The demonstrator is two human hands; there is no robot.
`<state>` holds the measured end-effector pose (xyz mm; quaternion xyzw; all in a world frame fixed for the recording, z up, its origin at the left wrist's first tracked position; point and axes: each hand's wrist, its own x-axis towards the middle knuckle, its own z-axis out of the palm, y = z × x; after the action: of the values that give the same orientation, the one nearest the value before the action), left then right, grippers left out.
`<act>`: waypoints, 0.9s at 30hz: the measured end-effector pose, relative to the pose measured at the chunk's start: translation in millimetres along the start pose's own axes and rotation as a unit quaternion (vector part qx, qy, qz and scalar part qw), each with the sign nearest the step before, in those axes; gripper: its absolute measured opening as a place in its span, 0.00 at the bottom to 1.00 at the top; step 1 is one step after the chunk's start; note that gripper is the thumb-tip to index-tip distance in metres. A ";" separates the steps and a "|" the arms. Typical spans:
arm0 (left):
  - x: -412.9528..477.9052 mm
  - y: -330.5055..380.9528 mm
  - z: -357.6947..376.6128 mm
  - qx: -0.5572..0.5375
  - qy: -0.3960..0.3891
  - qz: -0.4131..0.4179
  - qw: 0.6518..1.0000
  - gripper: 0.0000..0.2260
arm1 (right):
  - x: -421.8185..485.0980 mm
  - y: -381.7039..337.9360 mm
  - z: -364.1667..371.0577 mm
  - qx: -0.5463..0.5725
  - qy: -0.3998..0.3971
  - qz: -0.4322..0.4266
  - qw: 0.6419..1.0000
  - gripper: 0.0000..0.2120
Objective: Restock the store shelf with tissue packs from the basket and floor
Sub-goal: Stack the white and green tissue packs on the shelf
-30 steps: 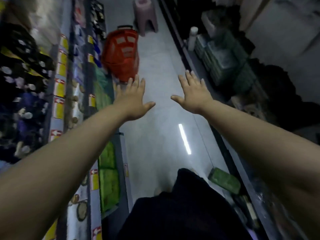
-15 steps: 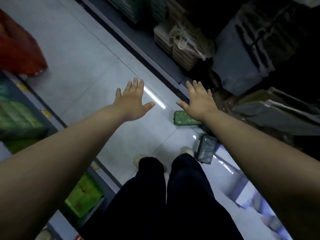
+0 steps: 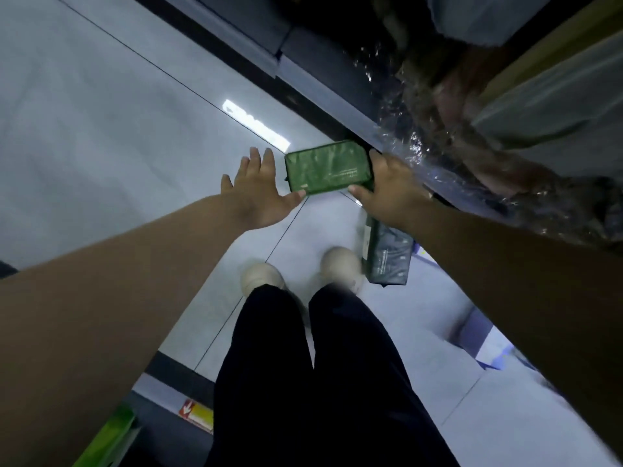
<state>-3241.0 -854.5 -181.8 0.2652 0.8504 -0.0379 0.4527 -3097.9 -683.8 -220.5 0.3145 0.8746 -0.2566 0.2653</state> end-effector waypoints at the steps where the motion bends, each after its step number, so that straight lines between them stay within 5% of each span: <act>1: 16.2 -2.6 16.9 -0.023 -0.015 -0.011 1.000 0.42 | 10.5 9.7 16.9 0.011 -0.007 0.012 1.000 0.39; 7: 106.6 -13.8 102.7 -0.200 -0.069 -0.055 0.976 0.41 | 63.6 51.4 104.4 0.107 -0.047 0.090 0.989 0.43; 12: 176.1 -15.1 138.0 -0.347 -0.010 -0.090 0.934 0.23 | 116.6 66.8 138.9 0.223 0.004 0.166 0.961 0.38; 18: 224.1 -25.4 160.0 -0.517 -0.021 -0.170 0.839 0.23 | 165.8 60.0 163.2 0.207 0.020 0.227 0.951 0.47; 27: 158.1 -71.0 128.6 -0.613 -0.011 -0.177 0.770 0.11 | 130.8 17.6 125.0 0.349 0.043 0.229 0.908 0.22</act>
<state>-3250.2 -888.5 -394.7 -0.2242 0.7201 0.4085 0.5141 -3134.5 -694.8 -398.2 0.5898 0.6437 -0.4634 0.1520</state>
